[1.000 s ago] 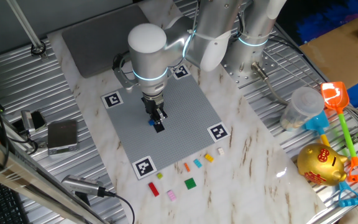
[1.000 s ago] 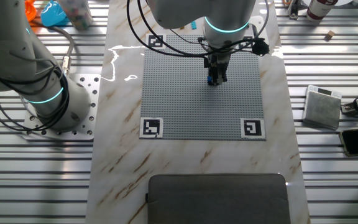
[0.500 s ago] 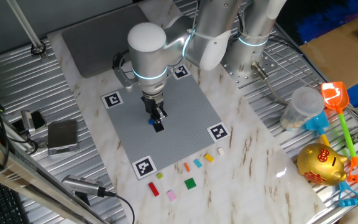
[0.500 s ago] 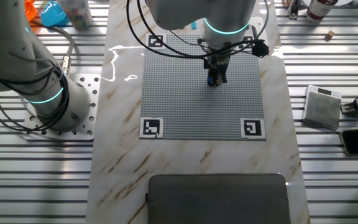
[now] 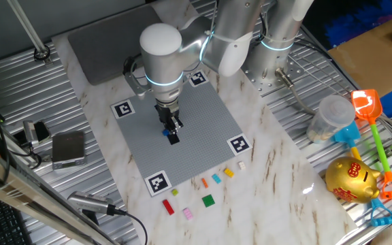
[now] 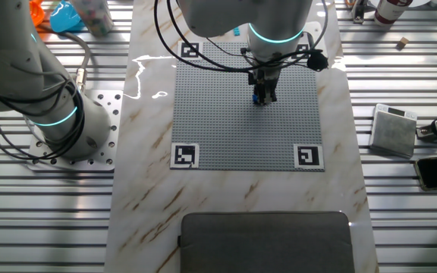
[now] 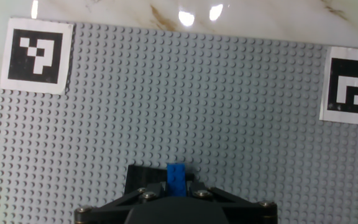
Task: Build with small Lego blocks
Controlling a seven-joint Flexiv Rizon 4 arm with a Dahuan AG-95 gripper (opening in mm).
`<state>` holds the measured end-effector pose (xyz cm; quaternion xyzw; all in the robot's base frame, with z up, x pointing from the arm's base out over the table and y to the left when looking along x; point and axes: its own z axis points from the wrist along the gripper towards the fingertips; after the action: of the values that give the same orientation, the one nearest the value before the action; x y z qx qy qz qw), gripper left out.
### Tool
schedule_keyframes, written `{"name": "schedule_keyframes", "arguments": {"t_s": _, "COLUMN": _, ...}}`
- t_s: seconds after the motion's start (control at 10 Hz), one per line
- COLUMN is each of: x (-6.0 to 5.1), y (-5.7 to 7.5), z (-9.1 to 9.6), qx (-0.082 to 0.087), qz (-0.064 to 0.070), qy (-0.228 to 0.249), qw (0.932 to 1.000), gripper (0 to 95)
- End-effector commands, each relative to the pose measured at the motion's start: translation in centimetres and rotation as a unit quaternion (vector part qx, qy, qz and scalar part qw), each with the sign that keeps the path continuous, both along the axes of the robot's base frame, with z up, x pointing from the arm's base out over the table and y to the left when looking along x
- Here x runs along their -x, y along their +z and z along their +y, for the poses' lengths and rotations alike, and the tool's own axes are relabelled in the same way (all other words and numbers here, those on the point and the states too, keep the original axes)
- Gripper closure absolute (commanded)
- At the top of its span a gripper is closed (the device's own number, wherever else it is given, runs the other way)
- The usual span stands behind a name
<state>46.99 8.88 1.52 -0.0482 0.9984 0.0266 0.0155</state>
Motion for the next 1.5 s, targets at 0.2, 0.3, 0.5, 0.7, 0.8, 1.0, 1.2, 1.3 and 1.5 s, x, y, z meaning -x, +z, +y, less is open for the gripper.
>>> {"name": "schedule_keyframes", "arguments": {"t_s": 0.2, "x": -0.14, "y": 0.10, "z": -0.05, "qx": 0.001, "qz": 0.000, "qy": -0.013, "qw": 0.9999, "gripper": 95.0}}
{"name": "schedule_keyframes", "arguments": {"t_s": 0.3, "x": -0.17, "y": 0.10, "z": -0.06, "qx": 0.001, "qz": 0.000, "qy": -0.022, "qw": 0.9997, "gripper": 95.0}}
{"name": "schedule_keyframes", "arguments": {"t_s": 0.5, "x": -0.27, "y": 0.12, "z": -0.08, "qx": -0.001, "qz": 0.000, "qy": -0.030, "qw": 0.9995, "gripper": 95.0}}
{"name": "schedule_keyframes", "arguments": {"t_s": 0.7, "x": -0.28, "y": 0.11, "z": -0.09, "qx": -0.001, "qz": 0.000, "qy": -0.033, "qw": 0.9995, "gripper": 95.0}}
{"name": "schedule_keyframes", "arguments": {"t_s": 0.8, "x": -0.31, "y": 0.10, "z": -0.09, "qx": 0.000, "qz": 0.000, "qy": -0.033, "qw": 0.9995, "gripper": 95.0}}
{"name": "schedule_keyframes", "arguments": {"t_s": 1.0, "x": -0.38, "y": -0.02, "z": -0.12, "qx": 0.000, "qz": 0.000, "qy": -0.033, "qw": 0.9995, "gripper": 95.0}}
{"name": "schedule_keyframes", "arguments": {"t_s": 1.2, "x": -0.40, "y": -0.08, "z": -0.13, "qx": 0.002, "qz": 0.001, "qy": -0.031, "qw": 0.9995, "gripper": 95.0}}
{"name": "schedule_keyframes", "arguments": {"t_s": 1.3, "x": -0.40, "y": -0.08, "z": -0.13, "qx": 0.003, "qz": 0.002, "qy": -0.031, "qw": 0.9995, "gripper": 95.0}}
{"name": "schedule_keyframes", "arguments": {"t_s": 1.5, "x": -0.40, "y": -0.08, "z": -0.13, "qx": 0.004, "qz": 0.002, "qy": -0.027, "qw": 0.9996, "gripper": 76.0}}
